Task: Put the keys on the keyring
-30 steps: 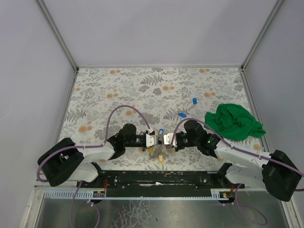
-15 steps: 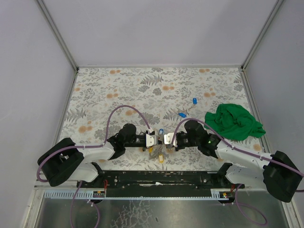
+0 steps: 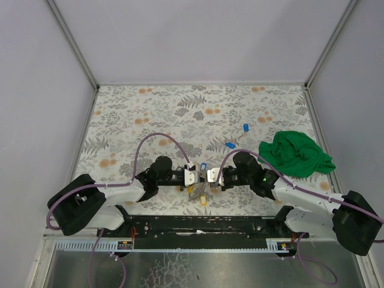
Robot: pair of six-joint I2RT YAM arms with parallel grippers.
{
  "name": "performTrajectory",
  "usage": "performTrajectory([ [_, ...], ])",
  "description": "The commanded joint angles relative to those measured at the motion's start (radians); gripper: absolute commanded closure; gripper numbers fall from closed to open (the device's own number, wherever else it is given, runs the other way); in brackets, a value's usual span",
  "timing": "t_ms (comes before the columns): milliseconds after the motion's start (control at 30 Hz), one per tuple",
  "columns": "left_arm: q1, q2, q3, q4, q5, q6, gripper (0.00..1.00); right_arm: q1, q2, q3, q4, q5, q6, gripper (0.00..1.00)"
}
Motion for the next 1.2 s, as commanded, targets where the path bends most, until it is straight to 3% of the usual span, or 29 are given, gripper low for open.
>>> performTrajectory([
  [0, 0.002, 0.005, 0.029, 0.029, 0.015, 0.007, 1.00, 0.011, -0.007, 0.010, 0.039, -0.029, 0.005, 1.00],
  [1167, 0.002, 0.005, 0.031, 0.034, 0.104, 0.007, 1.00, 0.017, 0.017, 0.020, 0.073, -0.110, -0.012, 1.00],
])
